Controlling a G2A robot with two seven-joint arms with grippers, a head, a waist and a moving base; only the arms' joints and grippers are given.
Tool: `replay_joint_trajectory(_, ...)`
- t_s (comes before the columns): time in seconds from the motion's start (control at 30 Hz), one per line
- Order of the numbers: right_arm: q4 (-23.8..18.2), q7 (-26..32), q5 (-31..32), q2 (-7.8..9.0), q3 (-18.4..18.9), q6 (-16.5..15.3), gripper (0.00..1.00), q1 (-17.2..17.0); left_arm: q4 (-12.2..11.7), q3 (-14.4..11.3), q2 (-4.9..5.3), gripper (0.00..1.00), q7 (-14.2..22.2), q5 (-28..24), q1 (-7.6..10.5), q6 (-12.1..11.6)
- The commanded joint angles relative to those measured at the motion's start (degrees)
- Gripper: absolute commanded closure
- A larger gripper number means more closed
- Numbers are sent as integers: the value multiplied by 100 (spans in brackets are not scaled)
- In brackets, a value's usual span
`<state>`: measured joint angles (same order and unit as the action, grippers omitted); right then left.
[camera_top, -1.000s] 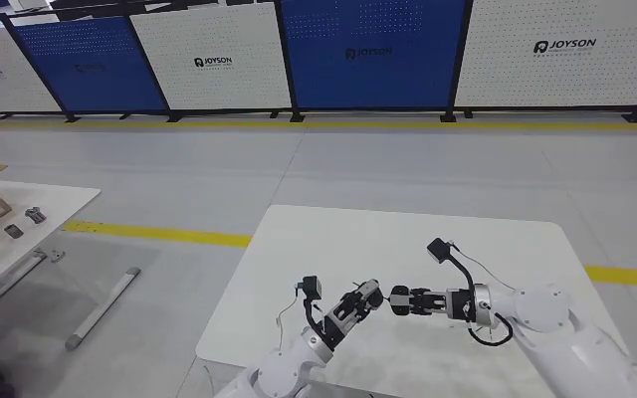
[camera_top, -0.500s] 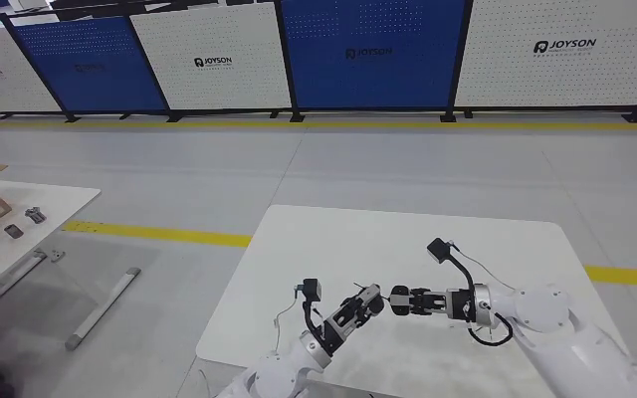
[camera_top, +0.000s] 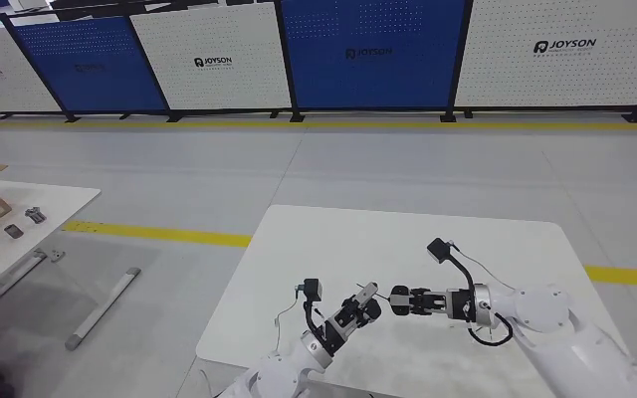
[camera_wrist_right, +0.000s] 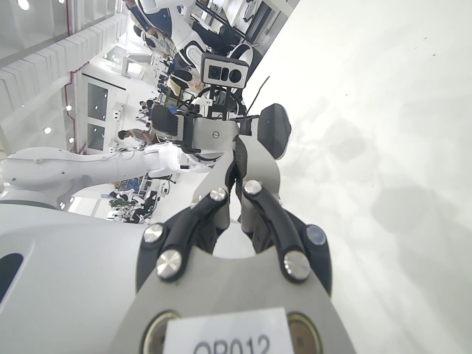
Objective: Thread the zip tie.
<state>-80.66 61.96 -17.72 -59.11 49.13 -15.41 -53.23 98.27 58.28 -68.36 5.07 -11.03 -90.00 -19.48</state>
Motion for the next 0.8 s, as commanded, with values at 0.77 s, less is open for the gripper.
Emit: replay_joint_trajectory(0.77,0,0,0,0,0,0,100,0,12,173,-39,91,144,94,-119,0)
